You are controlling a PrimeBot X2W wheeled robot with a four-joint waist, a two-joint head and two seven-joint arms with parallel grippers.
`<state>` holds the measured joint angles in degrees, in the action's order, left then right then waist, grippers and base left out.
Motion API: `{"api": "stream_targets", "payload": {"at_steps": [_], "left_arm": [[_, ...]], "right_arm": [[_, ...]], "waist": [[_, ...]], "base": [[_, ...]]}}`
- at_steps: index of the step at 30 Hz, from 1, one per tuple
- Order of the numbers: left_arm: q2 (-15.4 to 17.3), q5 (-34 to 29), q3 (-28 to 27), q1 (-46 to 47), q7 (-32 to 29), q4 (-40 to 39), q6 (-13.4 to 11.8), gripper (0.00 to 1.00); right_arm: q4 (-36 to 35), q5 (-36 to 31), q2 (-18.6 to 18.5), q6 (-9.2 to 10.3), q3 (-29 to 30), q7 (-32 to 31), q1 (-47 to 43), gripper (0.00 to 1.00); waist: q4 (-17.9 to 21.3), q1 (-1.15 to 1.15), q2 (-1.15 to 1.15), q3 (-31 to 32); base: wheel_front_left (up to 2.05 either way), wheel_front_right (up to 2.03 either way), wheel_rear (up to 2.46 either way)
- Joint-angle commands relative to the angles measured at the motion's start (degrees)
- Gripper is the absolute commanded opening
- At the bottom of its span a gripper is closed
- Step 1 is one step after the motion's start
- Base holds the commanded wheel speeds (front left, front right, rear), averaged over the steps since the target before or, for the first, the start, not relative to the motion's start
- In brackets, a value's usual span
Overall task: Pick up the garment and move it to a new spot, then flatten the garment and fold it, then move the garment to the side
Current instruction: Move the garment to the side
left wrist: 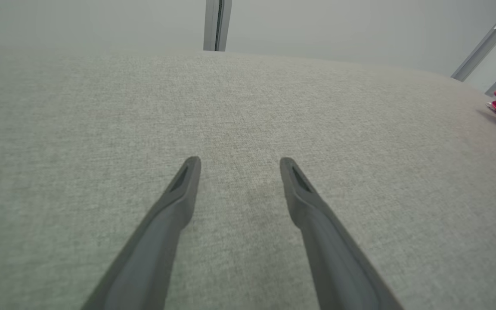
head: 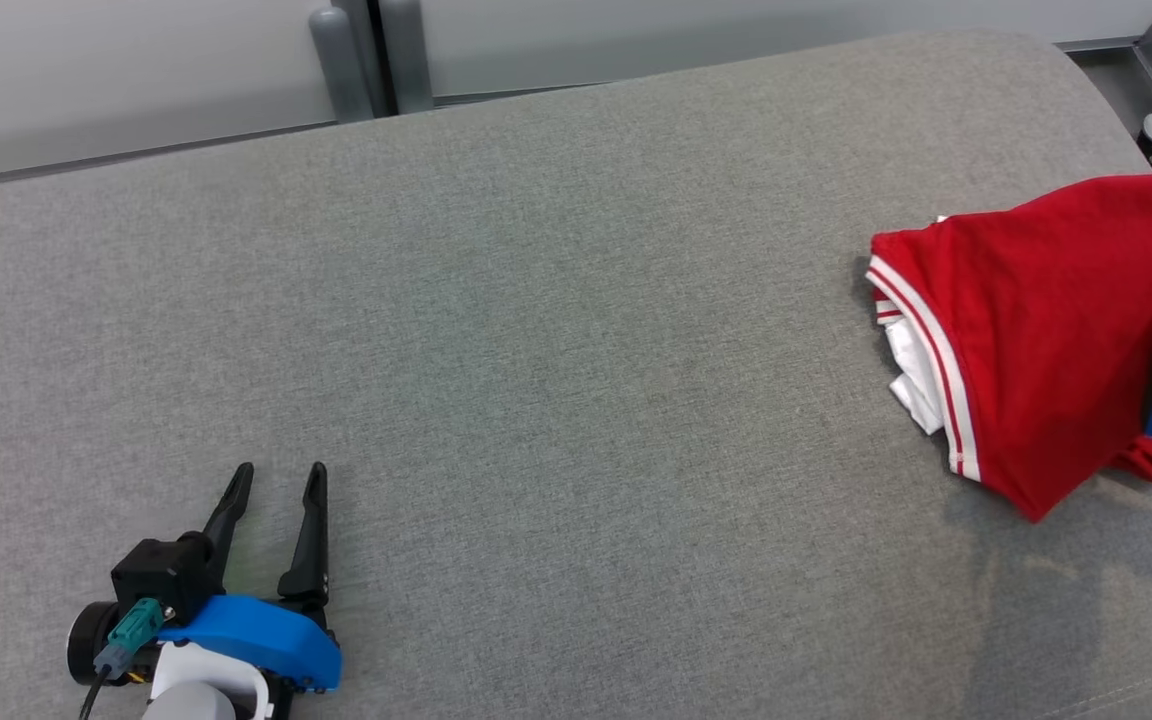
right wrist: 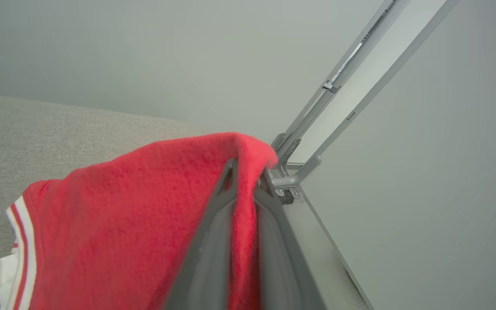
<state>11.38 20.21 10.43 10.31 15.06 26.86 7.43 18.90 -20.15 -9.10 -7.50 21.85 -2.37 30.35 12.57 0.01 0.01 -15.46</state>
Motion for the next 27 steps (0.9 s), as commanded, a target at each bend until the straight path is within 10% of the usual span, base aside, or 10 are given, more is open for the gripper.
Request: {"api": "stream_targets", "payload": {"at_steps": [1, 7, 9, 10, 27], "left_arm": [[0.4, 0.3, 0.2, 0.8, 0.1, -0.3, 0.1, 1.0], [0.5, 0.5, 0.0, 0.7, 0.1, -0.1, 0.1, 1.0], [0.5, 0.5, -0.3, 0.6, 0.1, -0.1, 0.1, 1.0], [0.4, 0.5, -0.5, 0.5, 0.1, -0.1, 0.1, 1.0], [-3.1, -3.7, -6.8, 0.6, 0.1, 0.7, 0.1, 1.0]], "right_arm": [[-1.0, -0.7, -0.2, 0.03, 1.2, -0.4, -0.4, 0.0], [-4.5, -4.4, -0.6, 0.03, 4.6, -2.4, -2.4, 0.0], [-5.2, -4.5, 0.3, 0.03, 5.6, -2.8, -2.4, 0.43], [-5.9, -4.5, 0.7, 0.03, 5.6, -2.4, -2.2, 1.0], [-4.6, 6.6, 6.2, 0.02, -7.2, 11.1, -3.6, 1.0]], "waist": [[-0.4, -0.01, -0.01, -0.3], [-1.0, -0.01, -0.01, -0.4], [-0.9, -0.01, -0.01, -0.3], [-0.8, -0.01, -0.01, -0.4], [-5.2, -0.01, -0.01, 3.8]], "base": [[0.0, 0.0, 0.0], [0.0, 0.0, 0.0], [0.0, 0.0, 0.0], [0.0, 0.0, 0.0], [0.0, 0.0, 0.0]]}}
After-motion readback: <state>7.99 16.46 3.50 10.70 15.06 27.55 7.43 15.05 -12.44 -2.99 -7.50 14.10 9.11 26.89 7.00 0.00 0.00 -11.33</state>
